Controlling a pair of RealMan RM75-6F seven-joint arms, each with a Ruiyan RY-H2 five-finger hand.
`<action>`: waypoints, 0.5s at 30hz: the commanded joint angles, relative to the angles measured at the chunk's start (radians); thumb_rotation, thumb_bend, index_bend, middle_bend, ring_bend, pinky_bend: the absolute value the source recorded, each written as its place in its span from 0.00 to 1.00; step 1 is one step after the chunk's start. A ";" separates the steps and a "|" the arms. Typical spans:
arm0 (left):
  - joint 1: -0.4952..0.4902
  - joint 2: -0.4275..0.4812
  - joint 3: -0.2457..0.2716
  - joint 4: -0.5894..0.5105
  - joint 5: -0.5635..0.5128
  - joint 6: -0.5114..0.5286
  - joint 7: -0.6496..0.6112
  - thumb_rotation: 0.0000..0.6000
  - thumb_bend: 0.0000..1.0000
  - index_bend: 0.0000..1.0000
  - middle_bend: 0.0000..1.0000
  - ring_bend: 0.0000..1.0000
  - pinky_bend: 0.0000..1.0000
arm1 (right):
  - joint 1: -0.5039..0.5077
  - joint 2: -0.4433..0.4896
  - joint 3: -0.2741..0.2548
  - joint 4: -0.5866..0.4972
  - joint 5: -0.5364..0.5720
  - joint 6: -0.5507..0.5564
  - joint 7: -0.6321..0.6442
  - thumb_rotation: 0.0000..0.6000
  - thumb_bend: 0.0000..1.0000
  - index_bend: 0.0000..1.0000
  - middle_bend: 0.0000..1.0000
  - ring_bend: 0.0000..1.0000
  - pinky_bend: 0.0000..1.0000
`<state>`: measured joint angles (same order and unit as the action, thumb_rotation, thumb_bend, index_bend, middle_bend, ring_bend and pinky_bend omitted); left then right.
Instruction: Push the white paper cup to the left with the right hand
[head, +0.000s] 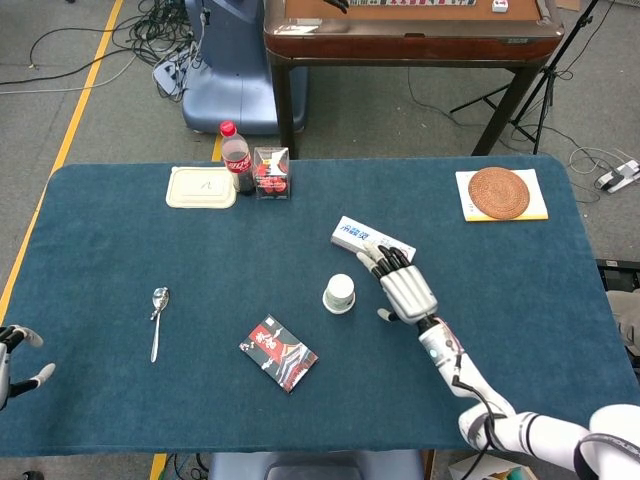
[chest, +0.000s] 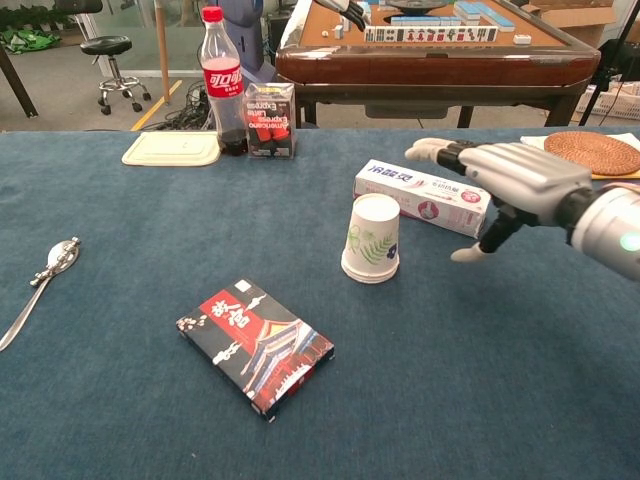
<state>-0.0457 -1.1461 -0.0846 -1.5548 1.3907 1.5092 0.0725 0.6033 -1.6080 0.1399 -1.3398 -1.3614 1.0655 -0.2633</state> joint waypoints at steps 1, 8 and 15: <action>0.000 0.000 0.001 -0.007 0.005 0.004 0.013 1.00 0.04 0.53 0.45 0.35 0.51 | -0.090 0.165 -0.057 -0.189 0.026 0.073 -0.144 1.00 0.00 0.00 0.01 0.00 0.10; -0.002 -0.001 0.005 -0.022 0.018 0.009 0.033 1.00 0.04 0.53 0.45 0.35 0.51 | -0.233 0.383 -0.123 -0.421 0.071 0.227 -0.280 1.00 0.00 0.00 0.04 0.00 0.10; -0.003 0.004 0.011 -0.035 0.038 0.014 0.034 1.00 0.04 0.53 0.45 0.35 0.51 | -0.351 0.484 -0.165 -0.485 0.126 0.331 -0.291 1.00 0.00 0.10 0.08 0.00 0.10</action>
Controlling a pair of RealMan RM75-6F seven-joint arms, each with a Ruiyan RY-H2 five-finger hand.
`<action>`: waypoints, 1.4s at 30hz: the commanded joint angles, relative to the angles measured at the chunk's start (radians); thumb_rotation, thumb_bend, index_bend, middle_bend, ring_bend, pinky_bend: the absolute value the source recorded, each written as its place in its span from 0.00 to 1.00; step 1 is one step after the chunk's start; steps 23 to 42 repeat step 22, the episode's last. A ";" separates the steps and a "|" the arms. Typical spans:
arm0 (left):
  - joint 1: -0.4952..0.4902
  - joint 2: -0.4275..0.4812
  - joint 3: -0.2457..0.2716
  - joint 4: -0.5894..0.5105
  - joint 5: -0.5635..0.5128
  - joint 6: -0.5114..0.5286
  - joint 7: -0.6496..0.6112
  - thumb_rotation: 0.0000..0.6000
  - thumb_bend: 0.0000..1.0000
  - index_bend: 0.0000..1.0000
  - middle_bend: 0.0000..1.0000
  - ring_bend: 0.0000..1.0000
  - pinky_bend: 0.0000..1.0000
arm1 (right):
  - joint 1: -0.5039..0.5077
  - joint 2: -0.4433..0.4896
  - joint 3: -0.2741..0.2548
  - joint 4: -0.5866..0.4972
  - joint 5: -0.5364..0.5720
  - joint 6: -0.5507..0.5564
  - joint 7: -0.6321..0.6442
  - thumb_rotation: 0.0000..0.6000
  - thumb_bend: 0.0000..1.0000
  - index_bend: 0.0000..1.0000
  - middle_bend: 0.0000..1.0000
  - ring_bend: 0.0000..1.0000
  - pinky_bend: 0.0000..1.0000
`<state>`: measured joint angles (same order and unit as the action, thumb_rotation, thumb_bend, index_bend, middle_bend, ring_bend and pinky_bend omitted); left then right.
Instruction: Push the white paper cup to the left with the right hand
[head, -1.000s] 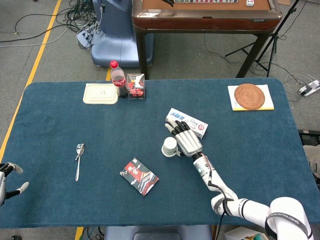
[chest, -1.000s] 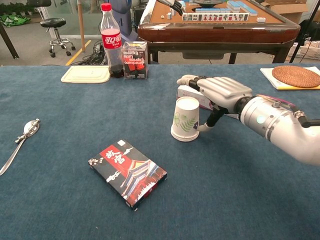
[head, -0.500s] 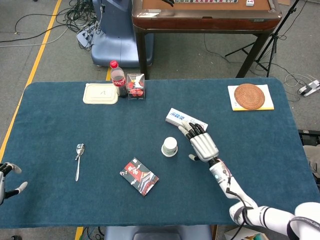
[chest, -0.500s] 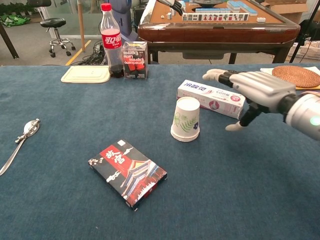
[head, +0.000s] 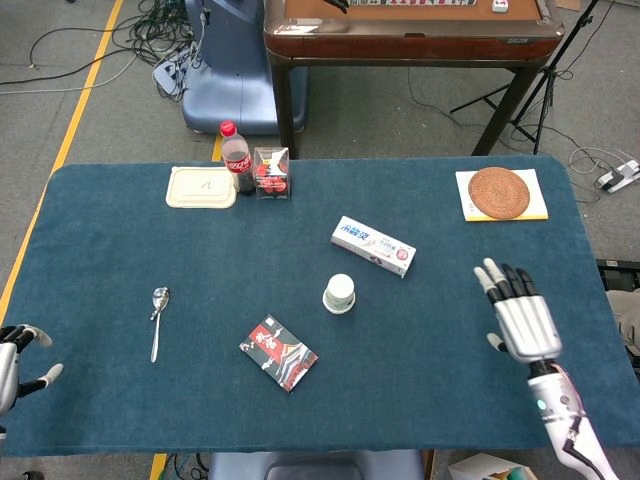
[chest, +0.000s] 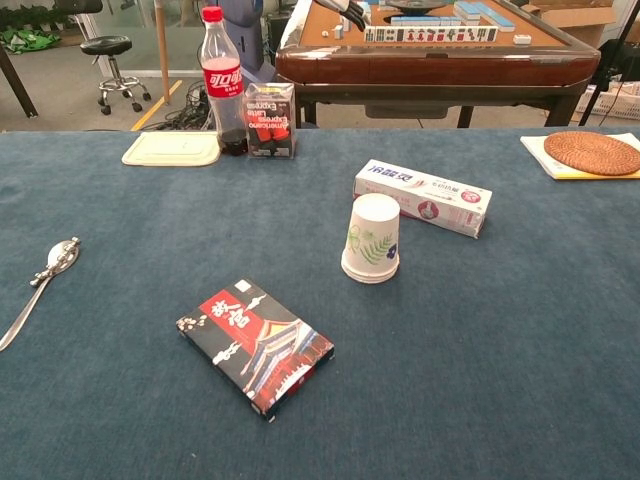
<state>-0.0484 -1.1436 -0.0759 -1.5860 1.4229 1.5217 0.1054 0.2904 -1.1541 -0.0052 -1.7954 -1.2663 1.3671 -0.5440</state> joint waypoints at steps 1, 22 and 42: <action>0.000 0.002 0.004 -0.006 0.010 0.003 0.003 1.00 0.04 0.53 0.45 0.35 0.51 | -0.050 0.037 -0.023 -0.037 0.036 0.039 -0.008 1.00 0.00 0.10 0.08 0.00 0.10; -0.011 0.004 0.023 -0.024 0.059 -0.001 0.012 1.00 0.04 0.53 0.46 0.36 0.51 | -0.142 0.079 -0.030 0.002 -0.006 0.043 0.132 1.00 0.00 0.14 0.12 0.00 0.10; -0.011 0.004 0.023 -0.024 0.059 -0.001 0.012 1.00 0.04 0.53 0.46 0.36 0.51 | -0.142 0.079 -0.030 0.002 -0.006 0.043 0.132 1.00 0.00 0.14 0.12 0.00 0.10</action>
